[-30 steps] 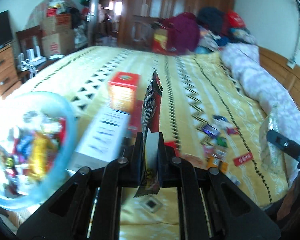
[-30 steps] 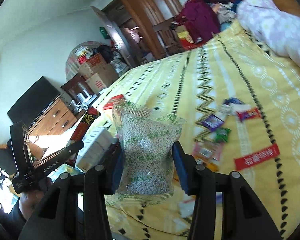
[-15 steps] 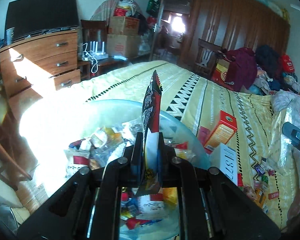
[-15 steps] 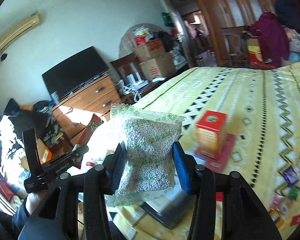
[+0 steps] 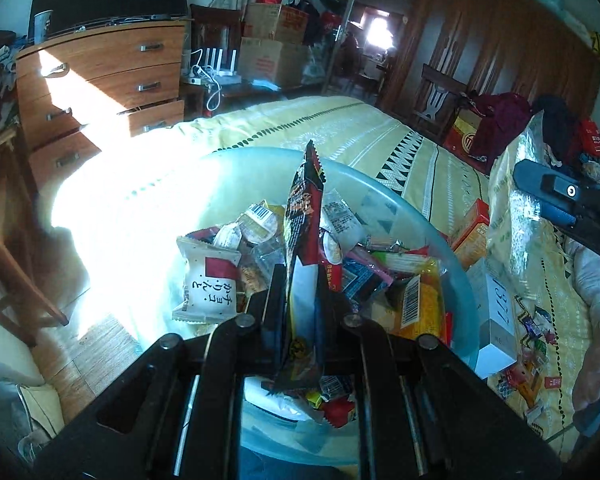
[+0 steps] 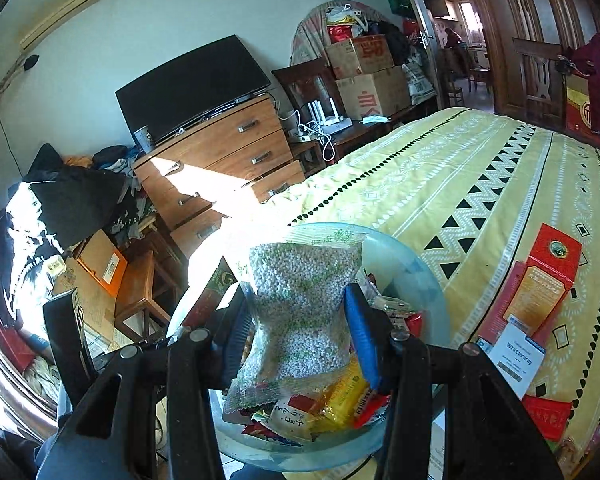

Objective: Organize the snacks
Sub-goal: 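Open both tools to drop the two snacks into the glass bowl, then move both tools back over the snacks on the bed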

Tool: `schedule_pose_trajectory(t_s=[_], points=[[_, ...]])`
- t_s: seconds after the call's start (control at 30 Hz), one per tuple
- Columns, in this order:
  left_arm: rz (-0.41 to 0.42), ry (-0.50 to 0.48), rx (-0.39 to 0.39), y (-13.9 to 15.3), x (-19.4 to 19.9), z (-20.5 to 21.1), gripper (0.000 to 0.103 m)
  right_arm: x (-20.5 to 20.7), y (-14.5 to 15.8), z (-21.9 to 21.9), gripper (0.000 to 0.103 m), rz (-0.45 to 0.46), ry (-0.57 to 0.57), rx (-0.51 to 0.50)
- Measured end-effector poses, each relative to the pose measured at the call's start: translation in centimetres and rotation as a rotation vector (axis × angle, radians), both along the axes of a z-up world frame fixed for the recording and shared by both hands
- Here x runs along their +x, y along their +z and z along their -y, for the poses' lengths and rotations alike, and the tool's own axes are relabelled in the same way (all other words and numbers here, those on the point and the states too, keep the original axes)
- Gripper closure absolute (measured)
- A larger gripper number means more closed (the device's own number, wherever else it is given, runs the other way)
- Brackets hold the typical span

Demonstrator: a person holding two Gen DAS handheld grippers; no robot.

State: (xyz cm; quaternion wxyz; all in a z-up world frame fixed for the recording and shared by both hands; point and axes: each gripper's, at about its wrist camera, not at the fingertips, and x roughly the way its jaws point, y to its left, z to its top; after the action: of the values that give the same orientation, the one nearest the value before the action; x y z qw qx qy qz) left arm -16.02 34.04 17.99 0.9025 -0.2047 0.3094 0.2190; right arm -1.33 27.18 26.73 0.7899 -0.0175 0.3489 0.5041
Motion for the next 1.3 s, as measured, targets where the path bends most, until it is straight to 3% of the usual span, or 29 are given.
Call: schedule_pose_trajectory(t_s=[0.9, 1.0, 1.07, 1.13, 1.2, 1.3], points=[[-0.037, 0.008, -0.014, -1.3, -0.4, -2.6, 0.089, -0.9, -0.6, -3.0, 0.053, -0.006, 0.021, -0.038], [-0.04, 0.01, -0.013, -1.2, -0.4, -2.6, 0.079, -1.0, -0.7, -2.9, 0.048, -0.007, 0.014, -0.037], [-0.033, 0.024, -0.007, -1.0, -0.6, -2.6, 0.061, -1.2, -0.7, -2.7, 0.046, -0.008, 0.012, -0.034], [-0.022, 0.044, 0.007, -0.7, -0.9, -2.6, 0.031, -1.4, -0.6, -2.5, 0.038, -0.006, 0.003, -0.031], [-0.007, 0.065, 0.029, -0.3, -1.2, -2.4, 0.022, -1.6, -0.4, -2.2, 0.035, -0.006, -0.002, -0.028], [-0.002, 0.07, 0.042, 0.0, -1.3, -2.1, 0.02, -2.0, -0.1, -1.6, 0.021, 0.004, -0.016, -0.027]])
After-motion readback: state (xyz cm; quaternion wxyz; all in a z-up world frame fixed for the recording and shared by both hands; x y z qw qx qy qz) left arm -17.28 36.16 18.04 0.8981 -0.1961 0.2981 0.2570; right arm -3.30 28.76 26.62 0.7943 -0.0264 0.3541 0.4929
